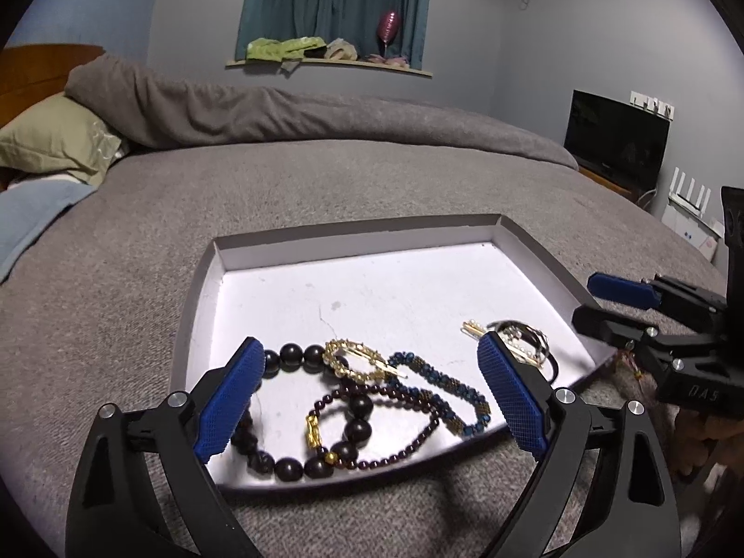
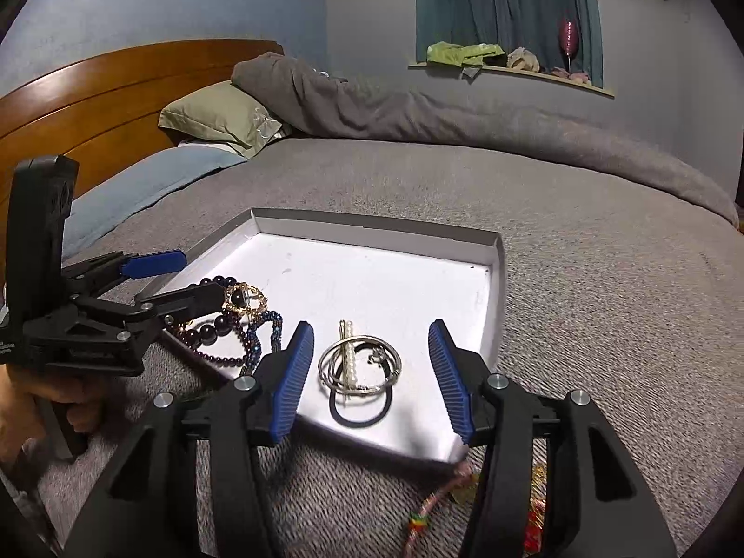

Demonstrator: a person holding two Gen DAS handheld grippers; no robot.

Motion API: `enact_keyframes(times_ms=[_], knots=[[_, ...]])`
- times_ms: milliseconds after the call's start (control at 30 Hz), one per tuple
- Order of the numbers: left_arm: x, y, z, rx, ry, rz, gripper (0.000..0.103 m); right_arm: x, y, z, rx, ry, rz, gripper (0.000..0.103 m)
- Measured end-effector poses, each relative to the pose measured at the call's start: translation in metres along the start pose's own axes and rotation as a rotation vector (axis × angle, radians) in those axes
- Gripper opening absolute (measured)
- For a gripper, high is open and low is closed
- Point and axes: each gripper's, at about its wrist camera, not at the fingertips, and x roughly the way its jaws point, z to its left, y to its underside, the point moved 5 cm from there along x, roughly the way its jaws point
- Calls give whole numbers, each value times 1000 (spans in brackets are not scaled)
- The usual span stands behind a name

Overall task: Organize jewelry
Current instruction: 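Open both grippers, dropping the silver hoop and gold bangle into the tray, then move both open grippers back to the remaining pink and red jewelry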

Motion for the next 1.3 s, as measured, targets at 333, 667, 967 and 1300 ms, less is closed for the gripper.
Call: enact_keyframes(times_ms=[333, 667, 967, 1300], knots=[[-14, 13, -11, -8, 5, 2, 93, -20, 9, -14, 12, 11, -2, 52], [-19, 23, -44, 38, 52, 12, 93, -42, 15, -43, 56, 34, -10, 52], [-23, 31, -82, 54, 122, 22, 93, -54, 31, -65, 66, 76, 23, 52], [-12, 45, -142, 110, 271, 78, 72, -71, 56, -90, 72, 121, 65, 51]])
